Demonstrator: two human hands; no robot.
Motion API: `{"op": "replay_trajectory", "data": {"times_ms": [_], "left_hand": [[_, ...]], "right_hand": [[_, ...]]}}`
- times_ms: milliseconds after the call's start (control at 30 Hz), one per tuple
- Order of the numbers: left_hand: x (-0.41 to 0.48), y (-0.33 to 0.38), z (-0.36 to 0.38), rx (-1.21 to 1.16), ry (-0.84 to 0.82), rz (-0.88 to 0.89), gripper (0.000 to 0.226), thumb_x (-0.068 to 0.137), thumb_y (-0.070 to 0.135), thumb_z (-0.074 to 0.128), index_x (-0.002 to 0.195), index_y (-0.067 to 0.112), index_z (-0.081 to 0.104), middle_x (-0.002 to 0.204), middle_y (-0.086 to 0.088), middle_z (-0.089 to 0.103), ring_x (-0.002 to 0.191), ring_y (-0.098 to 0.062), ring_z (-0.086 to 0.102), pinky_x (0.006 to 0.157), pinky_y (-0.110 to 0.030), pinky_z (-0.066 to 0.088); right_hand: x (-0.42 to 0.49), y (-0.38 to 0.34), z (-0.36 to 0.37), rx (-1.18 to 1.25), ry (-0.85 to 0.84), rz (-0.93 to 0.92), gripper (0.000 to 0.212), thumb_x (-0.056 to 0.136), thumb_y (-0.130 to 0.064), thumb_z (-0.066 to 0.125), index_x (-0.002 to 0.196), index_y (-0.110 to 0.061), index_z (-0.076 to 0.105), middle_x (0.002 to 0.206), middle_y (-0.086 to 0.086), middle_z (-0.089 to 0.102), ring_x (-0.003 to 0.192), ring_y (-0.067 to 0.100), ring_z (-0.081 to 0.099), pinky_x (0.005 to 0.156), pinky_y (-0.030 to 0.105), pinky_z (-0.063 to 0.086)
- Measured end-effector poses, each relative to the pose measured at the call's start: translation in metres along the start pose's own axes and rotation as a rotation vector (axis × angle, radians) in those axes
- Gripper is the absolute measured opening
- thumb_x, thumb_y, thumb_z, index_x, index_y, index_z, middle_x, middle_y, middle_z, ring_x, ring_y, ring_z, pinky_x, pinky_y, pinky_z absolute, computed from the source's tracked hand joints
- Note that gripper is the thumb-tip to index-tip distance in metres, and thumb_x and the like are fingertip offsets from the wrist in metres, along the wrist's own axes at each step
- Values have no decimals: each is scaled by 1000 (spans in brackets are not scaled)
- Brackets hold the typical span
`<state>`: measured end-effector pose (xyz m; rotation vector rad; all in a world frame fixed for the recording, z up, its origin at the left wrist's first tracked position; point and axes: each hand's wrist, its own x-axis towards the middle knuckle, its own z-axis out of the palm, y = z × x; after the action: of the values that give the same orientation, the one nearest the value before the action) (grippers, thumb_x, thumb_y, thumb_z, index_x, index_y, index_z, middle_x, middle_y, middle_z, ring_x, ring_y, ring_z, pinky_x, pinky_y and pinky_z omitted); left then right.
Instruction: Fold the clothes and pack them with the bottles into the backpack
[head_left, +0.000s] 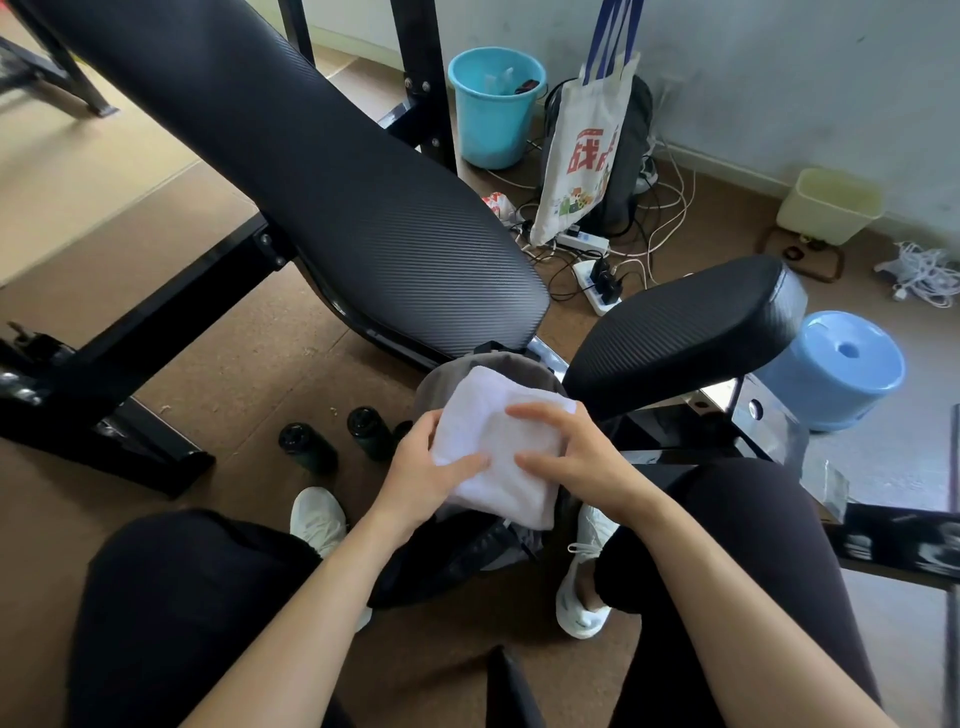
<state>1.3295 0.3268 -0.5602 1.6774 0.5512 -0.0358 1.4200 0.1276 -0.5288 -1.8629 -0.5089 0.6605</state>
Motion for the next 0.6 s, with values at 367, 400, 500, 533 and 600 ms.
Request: {"op": "replay_trajectory", "data": {"times_ms": [367, 400, 500, 533, 600], "left_hand": [[-17, -9, 24, 874, 175, 690, 75, 82, 22, 79, 149, 12, 46, 129, -5, 54, 104, -25, 62, 69, -34, 58], [-20, -7, 27, 889, 197, 765, 70, 84, 18, 77, 148, 10, 49, 130, -6, 58, 105, -24, 62, 74, -33, 58], [-23, -2, 31, 868, 196, 932, 59, 87, 4, 68, 144, 9, 57, 133, -5, 65, 110, -22, 64, 88, -32, 58], [-23, -1, 31, 844, 178, 956, 58, 86, 0, 64, 143, 9, 58, 134, -4, 66, 111, -21, 64, 90, -32, 58], [-23, 0, 31, 809, 134, 979, 61, 84, -5, 59, 142, 11, 60, 136, -2, 66, 109, -21, 63, 88, -34, 56]], "right_hand": [[7, 0, 12, 522, -30, 277, 67, 90, -55, 66, 125, 2, 58, 126, 30, 62, 117, 38, 65, 98, 56, 47], [7, 0, 10, 575, -16, 295, 66, 94, -53, 62, 128, 4, 56, 126, 30, 64, 120, 40, 63, 102, 56, 47], [6, 0, 8, 639, 41, 335, 68, 91, -56, 65, 130, 0, 59, 127, 23, 67, 125, 39, 61, 110, 57, 45], [6, 0, 8, 648, 83, 347, 74, 85, -59, 70, 130, -2, 58, 128, 22, 66, 127, 40, 59, 111, 59, 43], [7, -1, 8, 648, 152, 344, 75, 78, -59, 75, 128, -6, 60, 134, 25, 61, 129, 41, 57, 110, 63, 41]]}}
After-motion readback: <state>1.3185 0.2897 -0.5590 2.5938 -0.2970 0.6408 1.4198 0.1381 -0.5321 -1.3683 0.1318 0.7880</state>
